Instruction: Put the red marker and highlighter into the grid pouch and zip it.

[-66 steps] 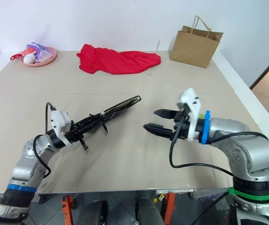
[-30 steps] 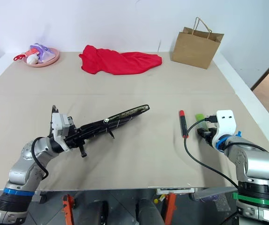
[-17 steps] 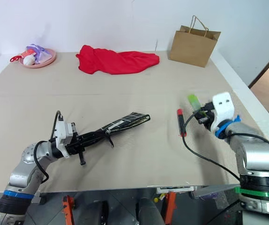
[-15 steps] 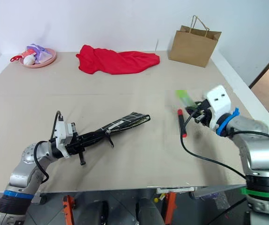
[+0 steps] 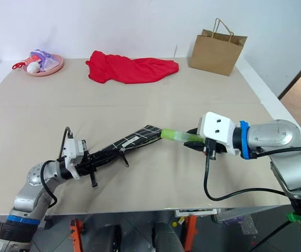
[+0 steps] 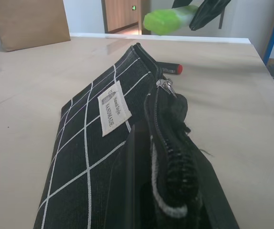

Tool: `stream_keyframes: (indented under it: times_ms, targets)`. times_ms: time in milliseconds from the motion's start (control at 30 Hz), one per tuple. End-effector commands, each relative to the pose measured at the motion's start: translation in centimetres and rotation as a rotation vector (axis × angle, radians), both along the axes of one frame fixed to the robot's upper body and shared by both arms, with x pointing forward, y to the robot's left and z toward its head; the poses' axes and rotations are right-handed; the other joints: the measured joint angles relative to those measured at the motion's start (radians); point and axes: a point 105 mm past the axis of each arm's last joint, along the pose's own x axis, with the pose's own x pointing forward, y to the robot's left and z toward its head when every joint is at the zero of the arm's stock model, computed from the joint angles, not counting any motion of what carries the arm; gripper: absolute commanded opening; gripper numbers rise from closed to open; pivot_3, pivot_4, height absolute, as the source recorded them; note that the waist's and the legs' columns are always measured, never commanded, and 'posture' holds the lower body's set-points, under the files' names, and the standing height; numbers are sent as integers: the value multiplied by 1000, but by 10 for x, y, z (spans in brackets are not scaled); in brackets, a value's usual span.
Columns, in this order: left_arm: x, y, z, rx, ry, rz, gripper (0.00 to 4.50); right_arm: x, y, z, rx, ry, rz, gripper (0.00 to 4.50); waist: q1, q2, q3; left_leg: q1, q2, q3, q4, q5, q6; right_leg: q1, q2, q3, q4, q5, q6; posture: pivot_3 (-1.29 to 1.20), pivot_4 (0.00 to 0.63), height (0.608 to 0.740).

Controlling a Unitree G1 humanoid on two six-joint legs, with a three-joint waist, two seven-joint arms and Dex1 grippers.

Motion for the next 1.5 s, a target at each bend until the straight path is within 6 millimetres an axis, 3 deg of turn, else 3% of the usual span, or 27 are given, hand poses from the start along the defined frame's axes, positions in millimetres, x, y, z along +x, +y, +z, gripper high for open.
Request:
stream_keyframes:
  times_ms: [33,400,900,1267,1500]
  targets:
    - [-1,-1,6,-10,-31,-3,0,4,4,5,-10,-39,21,1076,0,0,0,0,0,0,0,0,0,0,0,0,0,0,0,0,150,740]
    - [-3,-2,5,-16,-29,-5,0,14,4,-2,-30,-40,14,1076,-1,0,0,0,0,0,0,0,0,0,0,0,0,0,0,0,150,740]
    - [-2,-3,1,3,-36,-14,0,32,31,-13,-100,-64,112,1076,0,0,0,0,0,0,0,0,0,0,1,0,1,1,-1,0,150,740]
    - [0,-4,1,-2,-38,-19,0,22,98,-18,-156,-155,371,1076,-1,0,0,0,2,0,0,0,0,-1,2,-1,2,2,-3,0,150,740]
    - [1,-5,1,-5,-38,-23,0,22,121,-23,-194,-226,464,1076,0,0,0,0,0,0,1,0,0,-1,0,0,2,2,-4,0,150,740]
